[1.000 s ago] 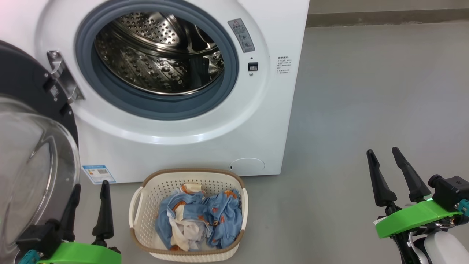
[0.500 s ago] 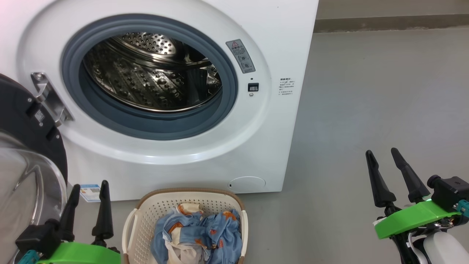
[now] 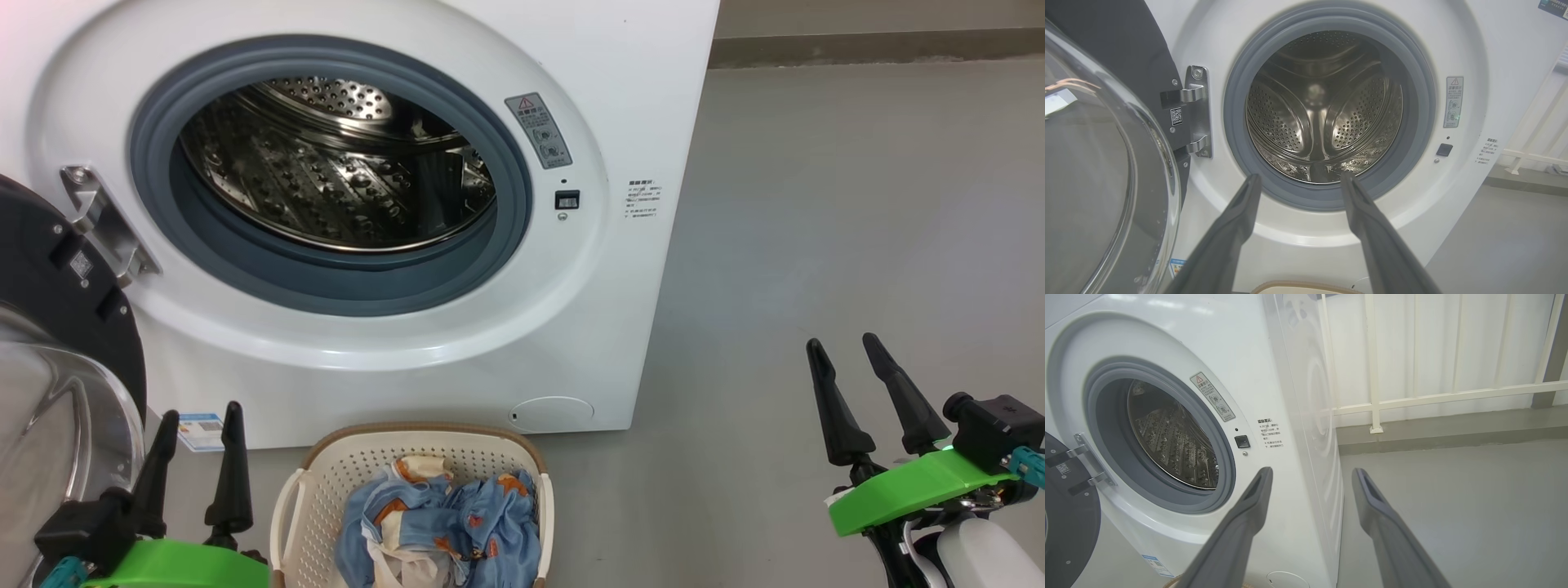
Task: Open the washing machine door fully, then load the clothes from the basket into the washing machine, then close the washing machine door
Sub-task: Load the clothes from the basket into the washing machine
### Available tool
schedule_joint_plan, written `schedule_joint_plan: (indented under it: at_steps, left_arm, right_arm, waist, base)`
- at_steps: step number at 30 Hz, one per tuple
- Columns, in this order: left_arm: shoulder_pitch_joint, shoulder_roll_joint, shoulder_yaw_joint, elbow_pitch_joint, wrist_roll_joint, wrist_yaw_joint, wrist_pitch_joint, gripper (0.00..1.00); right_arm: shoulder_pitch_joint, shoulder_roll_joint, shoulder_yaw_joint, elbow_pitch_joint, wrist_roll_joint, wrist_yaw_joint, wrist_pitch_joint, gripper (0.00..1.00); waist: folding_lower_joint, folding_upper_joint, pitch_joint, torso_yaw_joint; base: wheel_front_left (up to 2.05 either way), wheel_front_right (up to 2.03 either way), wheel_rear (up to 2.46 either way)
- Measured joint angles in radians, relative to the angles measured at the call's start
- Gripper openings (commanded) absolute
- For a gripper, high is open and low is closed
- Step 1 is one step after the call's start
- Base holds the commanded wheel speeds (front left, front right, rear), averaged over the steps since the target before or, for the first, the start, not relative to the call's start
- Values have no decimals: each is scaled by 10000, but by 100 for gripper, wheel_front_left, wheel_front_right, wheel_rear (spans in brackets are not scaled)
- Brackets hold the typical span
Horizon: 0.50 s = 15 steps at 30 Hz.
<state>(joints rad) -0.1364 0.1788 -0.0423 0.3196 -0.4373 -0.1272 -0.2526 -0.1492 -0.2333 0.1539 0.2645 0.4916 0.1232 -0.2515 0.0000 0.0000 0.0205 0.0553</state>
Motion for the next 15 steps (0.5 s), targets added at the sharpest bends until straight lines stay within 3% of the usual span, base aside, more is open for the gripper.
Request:
schedule_joint_plan:
  at_steps: [15]
  left_arm:
    - [-1,-15,48,63,4,0,-2,100]
  right_arm:
    - [-6,2,33,44,0,0,0,100]
  waist:
    - [0,0,9,20]
  base:
    - [0,0,0]
